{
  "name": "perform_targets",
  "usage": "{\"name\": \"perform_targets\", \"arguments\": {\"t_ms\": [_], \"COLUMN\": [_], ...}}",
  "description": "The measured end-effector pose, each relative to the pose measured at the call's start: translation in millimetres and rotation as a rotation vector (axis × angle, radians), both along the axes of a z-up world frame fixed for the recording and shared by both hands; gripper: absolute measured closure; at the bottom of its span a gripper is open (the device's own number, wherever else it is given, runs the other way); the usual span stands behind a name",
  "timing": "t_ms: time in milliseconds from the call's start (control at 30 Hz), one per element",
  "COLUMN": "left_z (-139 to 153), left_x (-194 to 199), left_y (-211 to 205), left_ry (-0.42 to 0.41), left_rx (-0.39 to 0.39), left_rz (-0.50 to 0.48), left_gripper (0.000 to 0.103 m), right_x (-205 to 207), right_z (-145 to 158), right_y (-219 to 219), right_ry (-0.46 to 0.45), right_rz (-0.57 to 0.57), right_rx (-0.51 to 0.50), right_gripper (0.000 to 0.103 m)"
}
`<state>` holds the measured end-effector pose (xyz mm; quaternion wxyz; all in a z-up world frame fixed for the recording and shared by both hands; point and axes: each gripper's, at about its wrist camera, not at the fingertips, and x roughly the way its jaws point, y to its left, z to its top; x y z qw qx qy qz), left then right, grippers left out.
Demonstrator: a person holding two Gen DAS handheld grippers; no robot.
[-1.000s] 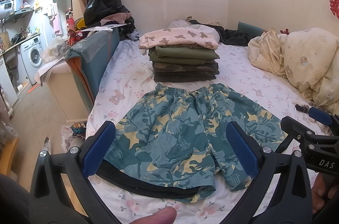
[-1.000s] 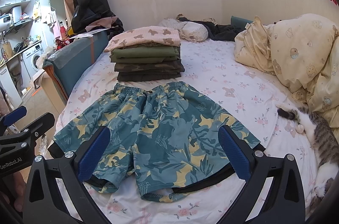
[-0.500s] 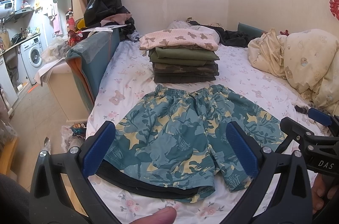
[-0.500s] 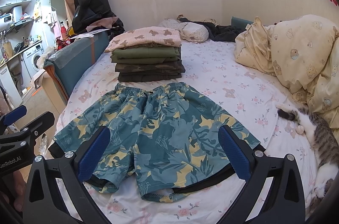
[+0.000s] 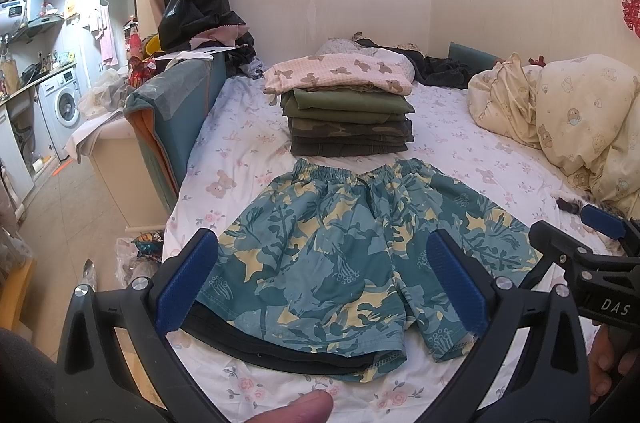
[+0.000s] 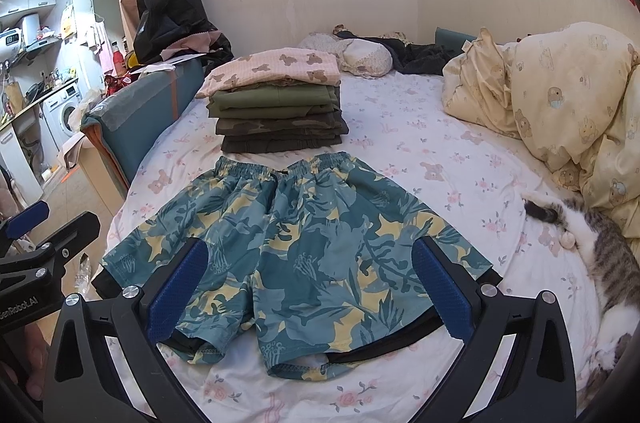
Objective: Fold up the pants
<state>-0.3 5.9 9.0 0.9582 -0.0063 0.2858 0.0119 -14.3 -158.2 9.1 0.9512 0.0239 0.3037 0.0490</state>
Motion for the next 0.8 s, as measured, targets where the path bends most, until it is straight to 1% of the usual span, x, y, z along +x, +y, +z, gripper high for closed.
{"name": "perform_targets", "arguments": {"t_ms": [167,233,300,400,433,533,567,600,667,700,800], "left_z": [0,-2,-5,-13,-16,-22,-24,-25,-27,-27,-28], "left_x": [1,6,12,19,21,25,27,28,30,31,34], "left_y": [1,1,4,11,12,15,17,18,21,21,21], "left_ry": [0.008,0.026,0.056,0.106,0.119,0.152,0.165,0.175,0.193,0.201,0.22], "left_rx": [0.0,0.005,0.007,-0.008,-0.005,0.014,0.006,-0.003,-0.015,-0.017,-0.031], "left_rz": [-0.001,0.004,0.027,0.055,0.063,0.079,0.081,0.083,0.092,0.094,0.088], "left_gripper": [0.0,0.0,0.0,0.0,0.0,0.0,0.0,0.0,0.0,0.0,0.0], "right_x": [2,6,20,49,60,89,97,103,114,118,130], "right_z": [-1,-3,-5,-12,-17,-42,-53,-63,-86,-99,-135], "right_y": [-1,-6,-25,-65,-81,-133,-152,-168,-199,-211,-235], "right_ry": [0.008,0.027,0.077,0.17,0.209,0.318,0.353,0.384,0.457,0.493,0.604], "right_rz": [-0.004,-0.007,-0.005,-0.07,-0.088,-0.183,-0.232,-0.278,-0.381,-0.42,-0.472], "right_rx": [0.004,0.026,0.095,0.16,0.2,0.29,0.318,0.336,0.338,0.335,0.314], "right_gripper": [0.0,0.0,0.0,0.0,0.0,0.001,0.001,0.004,0.009,0.016,0.024]}}
